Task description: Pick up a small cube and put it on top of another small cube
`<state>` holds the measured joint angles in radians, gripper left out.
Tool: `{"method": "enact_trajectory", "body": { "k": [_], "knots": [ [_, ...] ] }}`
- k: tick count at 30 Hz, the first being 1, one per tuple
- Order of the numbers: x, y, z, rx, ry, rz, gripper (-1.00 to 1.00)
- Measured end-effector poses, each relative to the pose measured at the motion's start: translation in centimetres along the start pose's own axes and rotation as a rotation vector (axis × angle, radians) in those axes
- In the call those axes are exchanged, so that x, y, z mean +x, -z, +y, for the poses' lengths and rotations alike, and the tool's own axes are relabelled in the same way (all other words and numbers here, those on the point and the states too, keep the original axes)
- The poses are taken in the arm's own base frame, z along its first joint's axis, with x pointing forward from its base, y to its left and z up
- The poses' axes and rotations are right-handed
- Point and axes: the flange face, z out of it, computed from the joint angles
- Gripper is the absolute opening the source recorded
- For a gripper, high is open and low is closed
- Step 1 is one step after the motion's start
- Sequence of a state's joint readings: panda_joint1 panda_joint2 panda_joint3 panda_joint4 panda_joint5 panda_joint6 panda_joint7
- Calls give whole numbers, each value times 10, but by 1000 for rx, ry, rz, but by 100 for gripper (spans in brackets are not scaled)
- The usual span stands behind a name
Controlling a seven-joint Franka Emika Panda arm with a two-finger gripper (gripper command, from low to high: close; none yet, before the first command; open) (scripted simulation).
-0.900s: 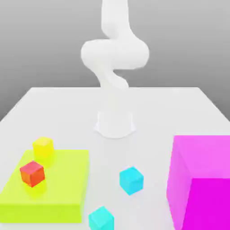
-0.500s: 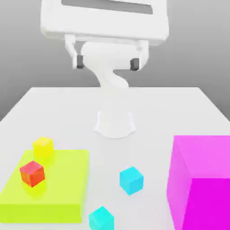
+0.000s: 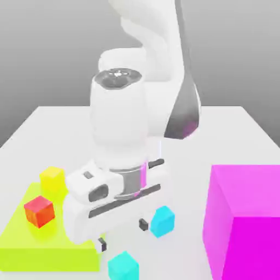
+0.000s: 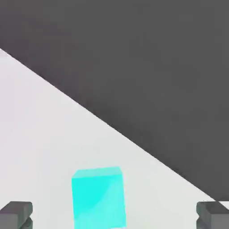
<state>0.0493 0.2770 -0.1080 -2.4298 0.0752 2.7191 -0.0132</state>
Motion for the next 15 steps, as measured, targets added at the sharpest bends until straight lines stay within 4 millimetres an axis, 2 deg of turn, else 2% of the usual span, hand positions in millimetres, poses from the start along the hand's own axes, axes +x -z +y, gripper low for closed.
{"method": "enact_trajectory", "body": {
  "k": [4, 5, 10, 11, 13, 15],
  "knots": [
    [-3, -54, 1, -2, 13, -14, 0],
    [-4, -64, 1, -2, 13, -14, -100],
    [-4, -64, 1, -2, 13, -16, -100],
    [-4, -69, 1, -2, 13, -16, -100],
    [-3, -57, 1, -2, 14, -16, -100],
    [-3, -34, 1, -3, 14, -16, -100]
  ]
}}
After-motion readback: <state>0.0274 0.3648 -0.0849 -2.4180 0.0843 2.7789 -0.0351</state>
